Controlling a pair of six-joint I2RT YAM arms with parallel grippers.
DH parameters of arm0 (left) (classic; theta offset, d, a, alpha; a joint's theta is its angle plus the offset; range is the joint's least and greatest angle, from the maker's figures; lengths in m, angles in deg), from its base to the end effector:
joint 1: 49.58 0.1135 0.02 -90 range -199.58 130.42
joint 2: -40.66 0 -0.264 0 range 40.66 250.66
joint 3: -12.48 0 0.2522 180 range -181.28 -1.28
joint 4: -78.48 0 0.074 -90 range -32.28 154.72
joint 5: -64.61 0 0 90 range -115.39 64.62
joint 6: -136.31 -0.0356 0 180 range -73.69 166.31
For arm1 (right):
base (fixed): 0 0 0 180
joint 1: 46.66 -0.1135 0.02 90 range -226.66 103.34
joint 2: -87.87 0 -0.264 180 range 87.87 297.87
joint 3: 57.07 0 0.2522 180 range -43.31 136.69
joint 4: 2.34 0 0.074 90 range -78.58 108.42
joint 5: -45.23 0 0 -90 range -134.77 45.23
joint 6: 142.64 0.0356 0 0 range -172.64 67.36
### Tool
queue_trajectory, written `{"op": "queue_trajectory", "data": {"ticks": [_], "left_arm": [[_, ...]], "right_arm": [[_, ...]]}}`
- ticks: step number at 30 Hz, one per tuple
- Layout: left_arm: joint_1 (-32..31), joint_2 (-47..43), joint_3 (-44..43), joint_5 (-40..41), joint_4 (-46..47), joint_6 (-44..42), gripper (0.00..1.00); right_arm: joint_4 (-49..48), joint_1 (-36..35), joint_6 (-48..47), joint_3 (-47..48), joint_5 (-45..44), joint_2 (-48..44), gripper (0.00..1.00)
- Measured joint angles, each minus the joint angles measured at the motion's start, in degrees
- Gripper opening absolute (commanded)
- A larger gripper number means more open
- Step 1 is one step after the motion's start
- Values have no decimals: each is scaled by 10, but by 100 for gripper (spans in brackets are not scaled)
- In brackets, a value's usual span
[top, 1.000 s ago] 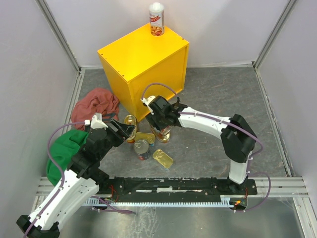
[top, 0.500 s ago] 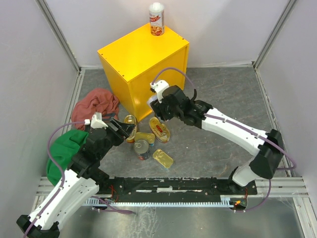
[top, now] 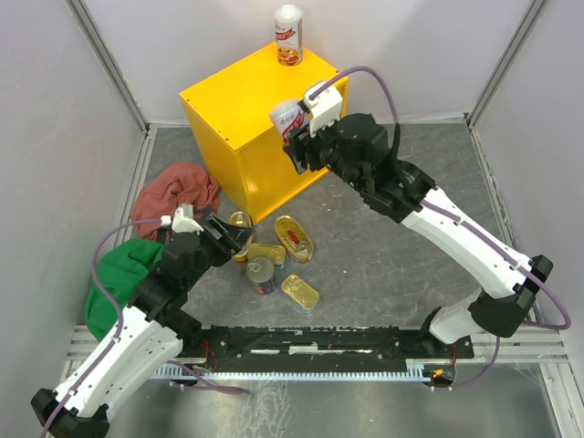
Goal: Place and organize the canned foods onto the counter
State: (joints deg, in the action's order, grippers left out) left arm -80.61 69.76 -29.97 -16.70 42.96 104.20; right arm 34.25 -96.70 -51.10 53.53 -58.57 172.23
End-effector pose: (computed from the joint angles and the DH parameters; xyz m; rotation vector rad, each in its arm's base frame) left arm 0.1192 -0.0654 0.2589 -0.5792 1.9737 -0.8560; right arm 0.2166 0.2452 0.4682 -0.5604 1.6761 0.4464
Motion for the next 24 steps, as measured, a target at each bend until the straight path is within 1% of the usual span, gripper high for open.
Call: {"op": "queue_trajectory", "data": {"ticks": [4,7,12,16,24], "left_arm": [[0,14,-1,-16,16,-10,82],[0,26,-6,-29,26,-23,82],[0,50,-21,-58,44,-42,82],[0,69,-40,-74,49,-59,82],[0,81,-66,-82,48,-94,82]], "right_arm": [[-36,32,-11,32,7,5,1],[-77,63,-14,62,18,25,1],[-154,117,-12,108,40,83,1],[-211,150,-3,122,59,134,1],[-294,184,5,136,93,235,1]]}}
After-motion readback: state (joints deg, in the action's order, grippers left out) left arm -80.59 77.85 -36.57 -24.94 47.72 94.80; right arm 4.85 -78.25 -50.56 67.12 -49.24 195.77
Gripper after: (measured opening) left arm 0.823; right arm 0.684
